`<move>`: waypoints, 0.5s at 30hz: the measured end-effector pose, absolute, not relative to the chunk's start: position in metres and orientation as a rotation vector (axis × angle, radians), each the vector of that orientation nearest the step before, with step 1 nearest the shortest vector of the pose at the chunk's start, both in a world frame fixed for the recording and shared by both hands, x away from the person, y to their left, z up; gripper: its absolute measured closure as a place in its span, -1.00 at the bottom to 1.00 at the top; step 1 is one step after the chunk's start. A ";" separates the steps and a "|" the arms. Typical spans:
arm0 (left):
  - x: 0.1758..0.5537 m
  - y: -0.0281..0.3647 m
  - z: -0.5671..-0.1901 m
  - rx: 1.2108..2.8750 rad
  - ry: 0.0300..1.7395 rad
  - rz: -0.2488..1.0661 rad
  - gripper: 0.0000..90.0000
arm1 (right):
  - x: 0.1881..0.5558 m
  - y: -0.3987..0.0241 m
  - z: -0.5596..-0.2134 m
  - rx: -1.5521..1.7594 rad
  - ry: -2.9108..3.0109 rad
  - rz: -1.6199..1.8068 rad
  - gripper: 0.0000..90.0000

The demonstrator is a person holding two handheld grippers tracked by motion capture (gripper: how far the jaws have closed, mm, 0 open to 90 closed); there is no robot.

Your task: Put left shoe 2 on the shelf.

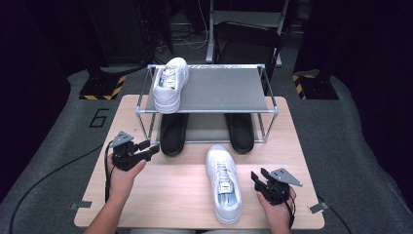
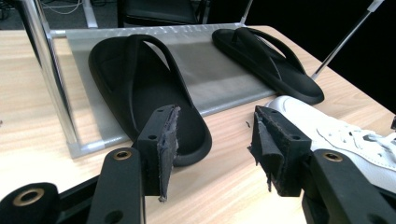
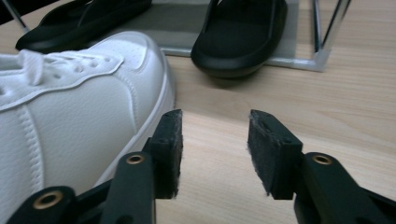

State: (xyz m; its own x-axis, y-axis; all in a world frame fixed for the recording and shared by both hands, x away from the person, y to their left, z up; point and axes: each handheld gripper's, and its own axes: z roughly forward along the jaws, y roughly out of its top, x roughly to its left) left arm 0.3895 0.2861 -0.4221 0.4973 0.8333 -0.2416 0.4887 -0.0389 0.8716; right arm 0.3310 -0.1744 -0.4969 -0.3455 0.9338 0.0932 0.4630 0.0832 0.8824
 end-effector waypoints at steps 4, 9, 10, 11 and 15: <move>0.386 0.289 -0.435 1.708 1.136 0.435 0.10 | 0.327 -0.173 -0.493 1.393 1.832 1.213 0.22; 0.378 0.289 -0.450 1.716 1.147 0.444 0.10 | 0.325 -0.175 -0.488 1.418 1.837 1.244 0.03; 0.377 0.289 -0.453 1.714 1.151 0.444 0.10 | 0.325 -0.175 -0.488 1.410 1.844 1.250 0.01; 0.376 0.289 -0.456 1.732 1.151 0.443 0.10 | 0.324 -0.173 -0.486 1.419 1.846 1.259 -0.01; 0.371 0.289 -0.467 1.733 1.152 0.438 0.10 | 0.320 -0.167 -0.484 1.359 1.898 1.264 0.02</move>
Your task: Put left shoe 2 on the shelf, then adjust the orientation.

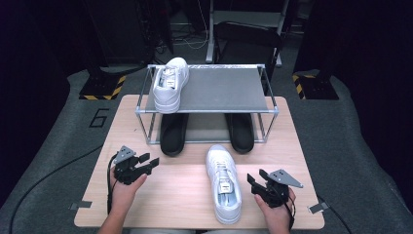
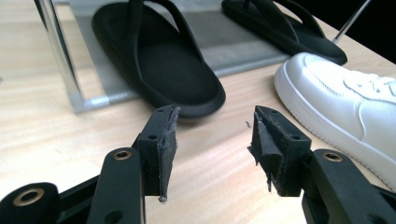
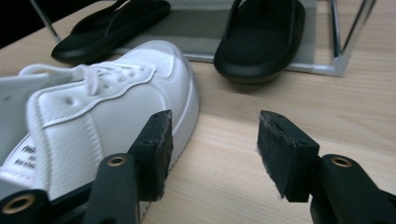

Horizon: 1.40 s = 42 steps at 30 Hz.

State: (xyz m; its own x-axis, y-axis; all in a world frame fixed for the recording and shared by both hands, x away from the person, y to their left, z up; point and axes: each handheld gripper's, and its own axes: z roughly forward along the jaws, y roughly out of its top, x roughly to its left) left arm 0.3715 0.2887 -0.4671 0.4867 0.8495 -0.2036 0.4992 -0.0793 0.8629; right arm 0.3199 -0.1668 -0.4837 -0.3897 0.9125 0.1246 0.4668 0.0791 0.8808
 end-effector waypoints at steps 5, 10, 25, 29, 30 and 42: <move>0.366 0.292 -0.480 1.724 1.164 0.429 0.10 | 0.319 -0.161 -0.485 1.337 1.920 1.239 0.12; 0.363 0.300 -0.491 1.704 1.203 0.429 0.09 | 0.318 -0.159 -0.477 1.318 1.911 1.293 0.24; 0.358 0.305 -0.500 1.734 1.221 0.422 0.07 | 0.307 -0.128 -0.457 1.210 1.976 1.428 0.19; 0.357 0.304 -0.502 1.750 1.219 0.423 0.06 | 0.307 -0.122 -0.456 1.203 1.995 1.421 0.19; 0.356 0.304 -0.502 1.753 1.218 0.424 0.06 | 0.306 -0.121 -0.455 1.202 1.997 1.419 0.19; 0.357 0.307 -0.503 1.736 1.235 0.424 0.05 | 0.312 -0.113 -0.470 1.217 2.073 1.309 0.39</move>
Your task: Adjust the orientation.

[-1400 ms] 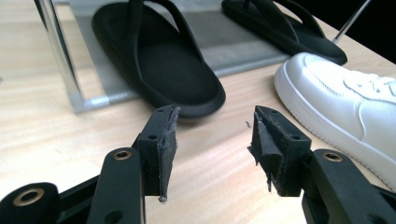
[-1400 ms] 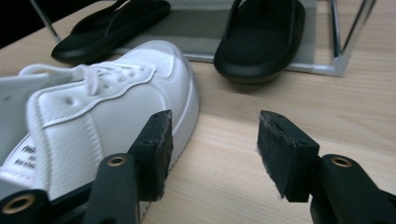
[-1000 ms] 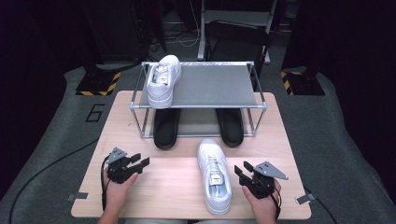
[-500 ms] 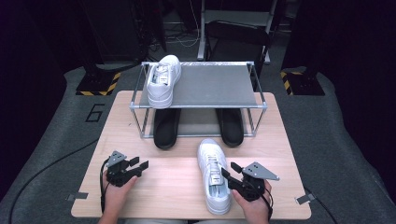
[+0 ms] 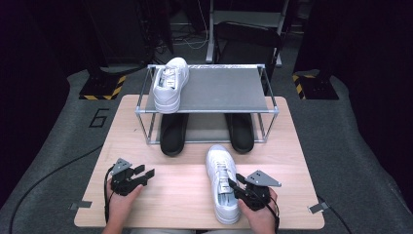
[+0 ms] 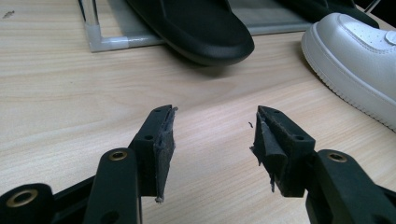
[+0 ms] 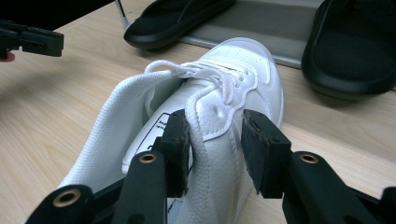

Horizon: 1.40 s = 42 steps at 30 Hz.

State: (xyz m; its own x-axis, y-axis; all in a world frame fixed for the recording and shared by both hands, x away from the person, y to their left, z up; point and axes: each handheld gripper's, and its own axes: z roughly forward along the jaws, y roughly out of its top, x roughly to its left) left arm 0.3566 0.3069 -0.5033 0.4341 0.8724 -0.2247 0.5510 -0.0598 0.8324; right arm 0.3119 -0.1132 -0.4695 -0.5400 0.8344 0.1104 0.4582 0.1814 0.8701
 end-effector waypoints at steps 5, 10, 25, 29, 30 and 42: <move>0.356 0.308 -0.503 1.735 1.233 0.429 0.05 | 0.311 -0.110 -0.473 1.231 2.058 1.290 0.34; 0.355 0.309 -0.503 1.723 1.241 0.427 0.04 | 0.312 -0.110 -0.480 1.295 2.032 1.272 0.25; 0.356 0.307 -0.505 1.713 1.243 0.442 0.03 | 0.309 -0.109 -0.481 1.318 1.986 1.294 0.59; 0.355 0.308 -0.504 1.719 1.243 0.429 0.03 | 0.309 -0.109 -0.479 1.316 1.984 1.286 0.69; 0.356 0.308 -0.504 1.717 1.238 0.435 0.03 | 0.309 -0.109 -0.479 1.321 1.980 1.283 0.72; 0.356 0.308 -0.505 1.711 1.245 0.446 0.03 | 0.311 -0.114 -0.481 1.323 1.927 1.287 0.83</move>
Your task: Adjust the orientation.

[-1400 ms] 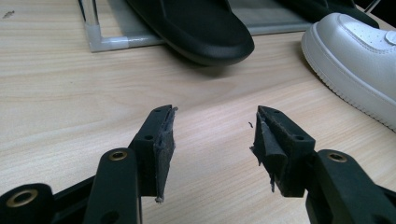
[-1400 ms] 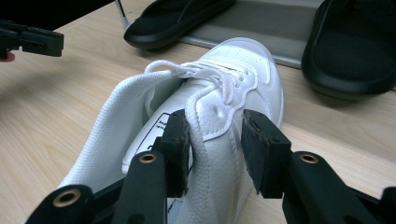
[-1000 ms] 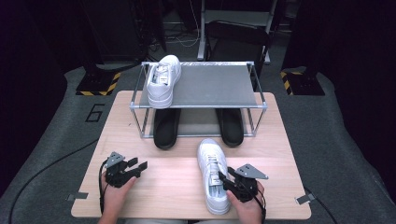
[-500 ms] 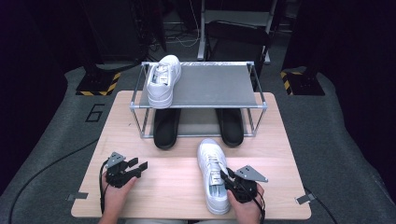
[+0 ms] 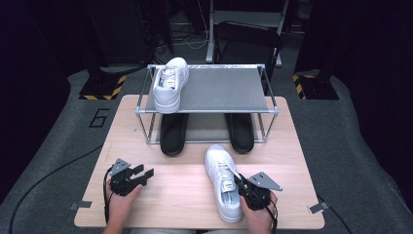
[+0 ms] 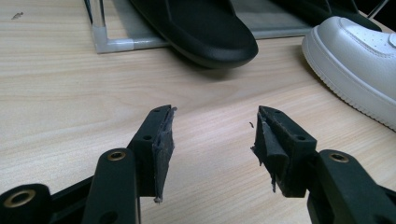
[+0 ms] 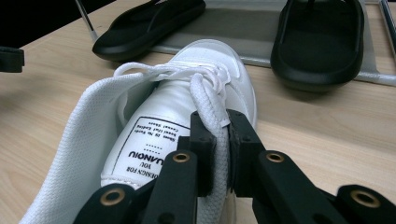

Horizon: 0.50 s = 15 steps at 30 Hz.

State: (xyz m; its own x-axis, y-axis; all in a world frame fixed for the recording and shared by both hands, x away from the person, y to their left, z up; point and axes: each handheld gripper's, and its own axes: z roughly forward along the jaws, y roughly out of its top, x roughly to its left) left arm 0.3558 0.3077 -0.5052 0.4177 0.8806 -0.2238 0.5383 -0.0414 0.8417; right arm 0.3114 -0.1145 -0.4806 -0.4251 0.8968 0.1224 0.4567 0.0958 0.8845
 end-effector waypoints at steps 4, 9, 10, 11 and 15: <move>0.356 0.308 -0.505 1.708 1.247 0.447 0.03 | 0.318 -0.114 -0.480 1.327 1.918 1.298 0.83; 0.356 0.310 -0.505 1.711 1.250 0.438 0.03 | 0.324 -0.115 -0.480 1.327 1.921 1.298 0.83; 0.355 0.310 -0.505 1.711 1.252 0.436 0.03 | 0.325 -0.115 -0.480 1.333 1.913 1.305 0.83; 0.355 0.310 -0.505 1.708 1.250 0.440 0.03 | 0.325 -0.116 -0.480 1.330 1.919 1.295 0.83; 0.355 0.309 -0.505 1.710 1.249 0.438 0.03 | 0.327 -0.117 -0.480 1.339 1.918 1.324 0.84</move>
